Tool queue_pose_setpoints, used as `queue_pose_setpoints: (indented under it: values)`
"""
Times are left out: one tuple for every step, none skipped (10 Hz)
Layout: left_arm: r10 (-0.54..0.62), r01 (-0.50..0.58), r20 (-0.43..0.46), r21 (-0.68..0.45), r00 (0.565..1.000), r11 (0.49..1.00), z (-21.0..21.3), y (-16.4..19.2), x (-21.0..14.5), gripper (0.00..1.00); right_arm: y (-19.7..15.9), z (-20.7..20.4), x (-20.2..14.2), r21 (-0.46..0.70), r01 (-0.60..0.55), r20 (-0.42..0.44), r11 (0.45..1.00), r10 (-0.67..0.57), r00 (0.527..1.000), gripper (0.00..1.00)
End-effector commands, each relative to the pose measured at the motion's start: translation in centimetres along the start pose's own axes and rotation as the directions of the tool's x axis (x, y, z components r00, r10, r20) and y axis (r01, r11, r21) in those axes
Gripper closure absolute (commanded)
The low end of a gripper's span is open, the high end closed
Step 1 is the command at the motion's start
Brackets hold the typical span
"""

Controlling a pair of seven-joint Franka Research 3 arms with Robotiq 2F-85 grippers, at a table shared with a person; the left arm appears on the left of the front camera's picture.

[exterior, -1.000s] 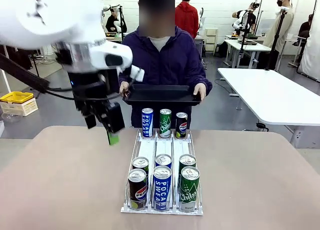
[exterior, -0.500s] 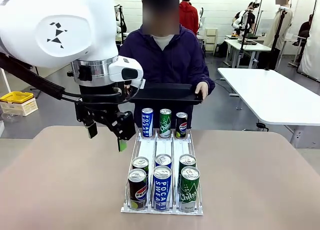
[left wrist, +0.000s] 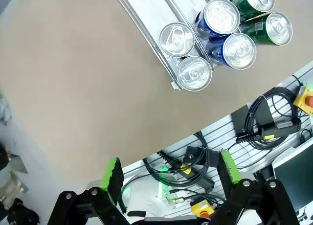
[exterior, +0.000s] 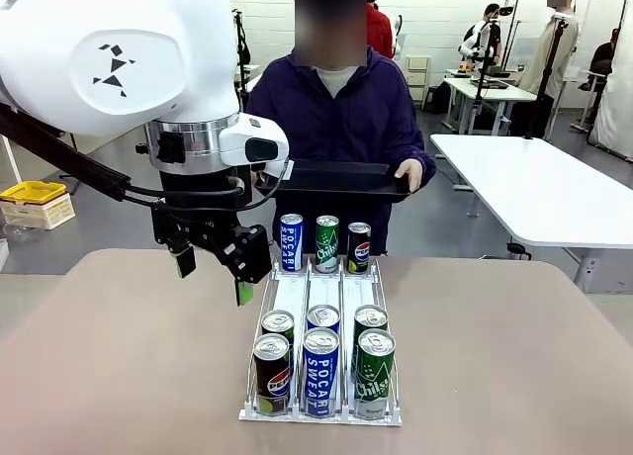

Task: Retrieve and hand over the desired beverage to the person.
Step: Pick up a can of the same type that the person held from the Automatic Can Dispenser.

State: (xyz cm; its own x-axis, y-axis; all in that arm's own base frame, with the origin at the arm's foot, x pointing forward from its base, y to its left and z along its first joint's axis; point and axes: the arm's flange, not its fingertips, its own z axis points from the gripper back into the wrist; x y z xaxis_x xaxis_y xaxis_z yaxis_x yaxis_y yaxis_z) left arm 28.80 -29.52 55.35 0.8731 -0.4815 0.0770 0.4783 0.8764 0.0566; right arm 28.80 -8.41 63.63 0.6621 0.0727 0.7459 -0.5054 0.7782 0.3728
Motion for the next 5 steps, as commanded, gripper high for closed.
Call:
queue_pose_setpoints:
  values:
    - [0.0, 0.0, 0.0, 0.0, 1.0, 1.0, 0.0, 0.0, 0.0, 0.0, -0.2, -0.2, 0.1, 0.033, -0.007, 0.014, 0.999, 0.006, 1.0, 0.0]
    - [0.224, -0.225, 0.028, 0.048, 0.974, 0.973, -1.8, -1.5, -0.8, 0.0, -0.2, -0.2, 0.1, 0.033, -0.007, 0.014, 0.999, 0.006, 1.0, 0.0]
    - [0.36, -0.361, 0.03, 0.066, 0.933, 0.93, -2.5, -2.8, -1.4, 0.0, -0.2, -0.2, 0.1, 0.033, -0.007, 0.014, 0.999, 0.006, 1.0, 0.0]
    - [0.445, -0.447, 0.04, 0.095, 0.895, 0.89, -3.1, -4.1, -2.0, 0.0, -0.2, -0.2, 0.1, 0.033, -0.007, 0.014, 0.999, 0.006, 1.0, 0.0]
    - [0.489, -0.491, 0.046, 0.109, 0.871, 0.865, -4.0, -4.9, -2.4, 0.0, -0.2, -0.2, 0.1, 0.033, -0.007, 0.014, 0.999, 0.006, 1.0, 0.0]
